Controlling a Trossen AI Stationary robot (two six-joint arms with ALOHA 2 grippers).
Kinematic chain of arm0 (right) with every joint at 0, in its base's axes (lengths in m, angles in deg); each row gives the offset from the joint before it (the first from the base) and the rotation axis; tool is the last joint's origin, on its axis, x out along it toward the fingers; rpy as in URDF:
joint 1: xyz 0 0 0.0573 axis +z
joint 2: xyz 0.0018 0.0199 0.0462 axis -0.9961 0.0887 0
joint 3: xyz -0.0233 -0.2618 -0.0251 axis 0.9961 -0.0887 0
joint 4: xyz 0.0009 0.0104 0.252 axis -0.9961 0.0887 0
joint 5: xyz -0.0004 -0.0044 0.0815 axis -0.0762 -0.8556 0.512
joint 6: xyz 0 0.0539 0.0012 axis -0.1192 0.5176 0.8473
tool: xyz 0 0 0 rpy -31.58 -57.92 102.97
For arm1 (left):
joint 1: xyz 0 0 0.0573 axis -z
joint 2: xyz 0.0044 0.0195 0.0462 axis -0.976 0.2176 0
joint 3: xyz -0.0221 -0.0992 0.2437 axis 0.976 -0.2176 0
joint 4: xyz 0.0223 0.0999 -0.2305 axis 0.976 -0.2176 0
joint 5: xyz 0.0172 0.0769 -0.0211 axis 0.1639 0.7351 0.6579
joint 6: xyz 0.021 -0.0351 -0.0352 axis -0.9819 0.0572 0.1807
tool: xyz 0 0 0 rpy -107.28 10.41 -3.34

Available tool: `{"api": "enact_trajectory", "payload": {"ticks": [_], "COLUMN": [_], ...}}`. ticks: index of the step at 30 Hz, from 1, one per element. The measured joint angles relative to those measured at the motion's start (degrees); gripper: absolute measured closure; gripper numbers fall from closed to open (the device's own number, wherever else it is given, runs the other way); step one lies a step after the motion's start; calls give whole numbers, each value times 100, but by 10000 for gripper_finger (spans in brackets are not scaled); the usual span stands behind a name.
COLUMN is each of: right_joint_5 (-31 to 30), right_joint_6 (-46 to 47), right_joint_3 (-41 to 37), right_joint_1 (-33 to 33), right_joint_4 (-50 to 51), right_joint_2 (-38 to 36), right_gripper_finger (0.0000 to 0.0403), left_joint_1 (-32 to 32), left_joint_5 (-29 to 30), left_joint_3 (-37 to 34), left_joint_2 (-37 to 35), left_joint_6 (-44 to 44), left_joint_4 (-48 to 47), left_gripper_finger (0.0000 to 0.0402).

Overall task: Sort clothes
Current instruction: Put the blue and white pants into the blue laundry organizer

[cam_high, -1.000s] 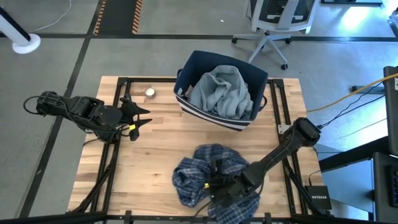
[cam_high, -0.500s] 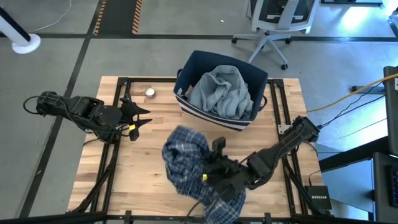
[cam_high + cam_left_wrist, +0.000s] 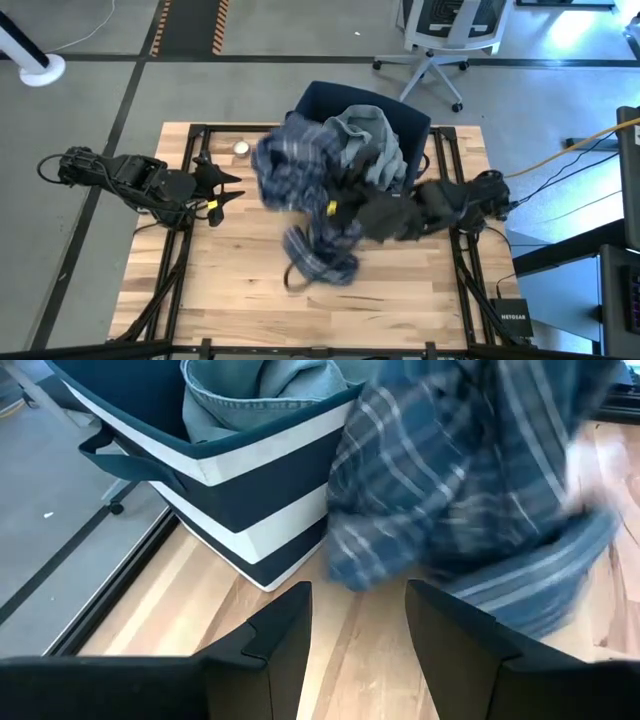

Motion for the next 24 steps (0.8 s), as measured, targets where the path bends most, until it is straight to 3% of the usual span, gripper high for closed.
{"api": "enact_trajectory", "payload": {"ticks": [8, 15, 20, 24], "right_joint_5": [-322, -435, -1000, -944], "right_joint_6": [-2267, -3581, -3063, -856], "right_joint_3": [-17, -8, -123, -312], "right_joint_1": [-665, -1360, -1961, -2503], "right_joint_4": [-2236, -3407, -2160, 209], "right_joint_2": [-478, -514, -544, -511], "right_gripper_finger": [382, 375, 383, 383], "left_joint_1": [1, 1, 0, 1], "left_joint_5": [0, 2, 2, 2], "left_joint_3": [1, 1, -1, 0], "left_joint_2": [0, -2, 1, 1], "left_joint_6": [-1, 16, 126, 57], "left_joint_4": [1, 15, 46, 46], "left_gripper_finger": [244, 244, 244, 244]}}
